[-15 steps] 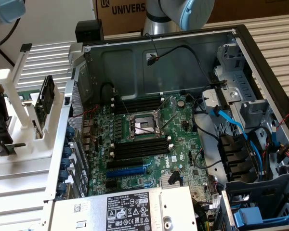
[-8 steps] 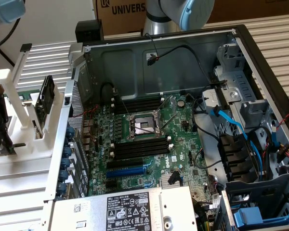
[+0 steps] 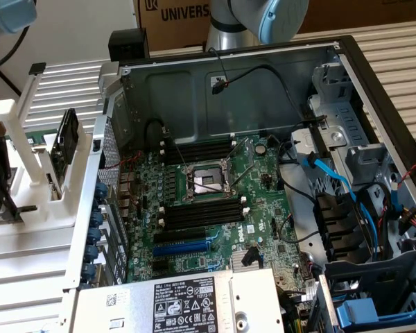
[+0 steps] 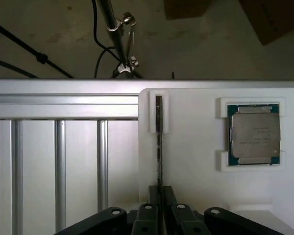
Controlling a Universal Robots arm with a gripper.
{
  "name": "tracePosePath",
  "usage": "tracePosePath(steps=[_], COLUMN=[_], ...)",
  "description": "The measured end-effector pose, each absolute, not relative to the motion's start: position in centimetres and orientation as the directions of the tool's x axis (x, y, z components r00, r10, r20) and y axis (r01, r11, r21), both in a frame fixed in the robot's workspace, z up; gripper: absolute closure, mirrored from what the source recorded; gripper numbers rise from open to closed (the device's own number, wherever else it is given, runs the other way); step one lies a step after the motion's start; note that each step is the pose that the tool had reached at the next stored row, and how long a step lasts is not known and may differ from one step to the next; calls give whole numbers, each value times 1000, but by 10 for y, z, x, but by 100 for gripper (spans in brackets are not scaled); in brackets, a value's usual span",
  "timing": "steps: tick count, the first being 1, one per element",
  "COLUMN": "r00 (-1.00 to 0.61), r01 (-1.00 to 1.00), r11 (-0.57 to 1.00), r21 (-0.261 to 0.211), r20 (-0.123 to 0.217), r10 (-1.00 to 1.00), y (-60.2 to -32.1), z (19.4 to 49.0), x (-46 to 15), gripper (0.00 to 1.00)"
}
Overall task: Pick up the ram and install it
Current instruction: 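Pick up the ram and move it above insertion slot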
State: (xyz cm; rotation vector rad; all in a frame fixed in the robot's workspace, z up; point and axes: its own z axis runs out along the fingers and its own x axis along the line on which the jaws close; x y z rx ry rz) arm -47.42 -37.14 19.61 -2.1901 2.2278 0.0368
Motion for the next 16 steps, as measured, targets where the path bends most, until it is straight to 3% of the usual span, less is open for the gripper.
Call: tracePosePath(steps=[1, 10, 16], r00=[-17, -17, -17], r01=[-1000, -1000, -1000], r11=[17, 17, 17], r21=[5, 4, 4], r20=[-29, -29, -29], r10=[-999, -999, -999], y=[-371, -371, -372], z=[196, 196, 216], x=[-474, -474, -475], gripper=[86, 86, 86])
